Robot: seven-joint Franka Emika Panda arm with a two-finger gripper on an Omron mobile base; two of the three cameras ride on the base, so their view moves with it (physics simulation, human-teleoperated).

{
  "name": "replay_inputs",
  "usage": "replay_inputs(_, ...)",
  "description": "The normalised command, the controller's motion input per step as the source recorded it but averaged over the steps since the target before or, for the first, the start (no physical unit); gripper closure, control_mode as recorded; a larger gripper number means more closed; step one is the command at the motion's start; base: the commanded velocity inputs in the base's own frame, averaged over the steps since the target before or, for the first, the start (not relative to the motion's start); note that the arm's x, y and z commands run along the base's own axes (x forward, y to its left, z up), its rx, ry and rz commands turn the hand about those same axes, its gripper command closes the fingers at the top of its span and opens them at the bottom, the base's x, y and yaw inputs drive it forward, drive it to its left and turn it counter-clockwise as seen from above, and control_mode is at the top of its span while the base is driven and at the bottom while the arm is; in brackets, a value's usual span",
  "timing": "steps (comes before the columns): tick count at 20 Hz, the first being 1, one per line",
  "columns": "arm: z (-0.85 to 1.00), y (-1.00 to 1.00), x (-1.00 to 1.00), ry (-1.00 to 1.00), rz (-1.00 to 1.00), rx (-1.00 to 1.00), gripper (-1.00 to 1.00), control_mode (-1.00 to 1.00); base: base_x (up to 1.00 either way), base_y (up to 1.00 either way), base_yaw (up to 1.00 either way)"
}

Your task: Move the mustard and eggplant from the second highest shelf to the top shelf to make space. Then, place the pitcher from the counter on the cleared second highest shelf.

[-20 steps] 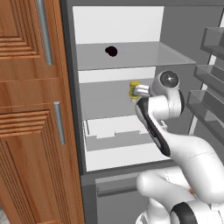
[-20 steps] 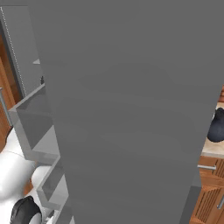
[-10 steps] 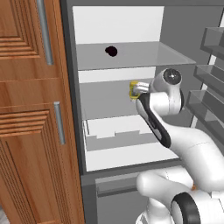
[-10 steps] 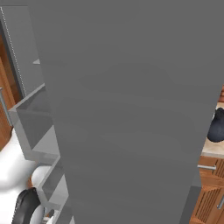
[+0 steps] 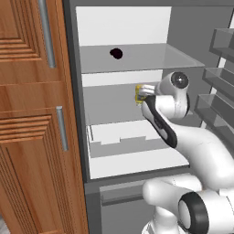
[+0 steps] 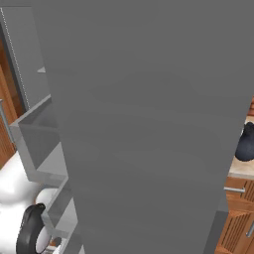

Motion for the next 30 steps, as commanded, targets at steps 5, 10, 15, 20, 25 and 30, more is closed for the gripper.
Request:
replay_inputs(5, -0.03, 0.0, 0.32, 0.0, 0.02, 0.0, -1.0, -1.0, 0.0, 0.0, 0.0)
replay_inputs(10, -0.08, -0.04, 0.38, 0.0, 0.0, 0.0, -1.0, -1.0, 0.0, 0.0, 0.0)
replay_inputs(15, -0.12, -0.07, 0.33, 0.0, 0.0, 0.0, -1.0, -1.0, 0.0, 0.0, 0.0)
replay_inputs(20, -0.15, -0.04, 0.3, 0.0, 0.0, 0.0, -1.0, -1.0, 0.0, 0.0, 0.0)
replay_inputs(25, -0.15, 0.0, 0.26, 0.0, 0.0, 0.0, -1.0, -1.0, 0.0, 0.0, 0.0)
replay_inputs(30, -0.11, 0.0, 0.25, 0.0, 0.0, 0.0, -1.0, -1.0, 0.0, 0.0, 0.0)
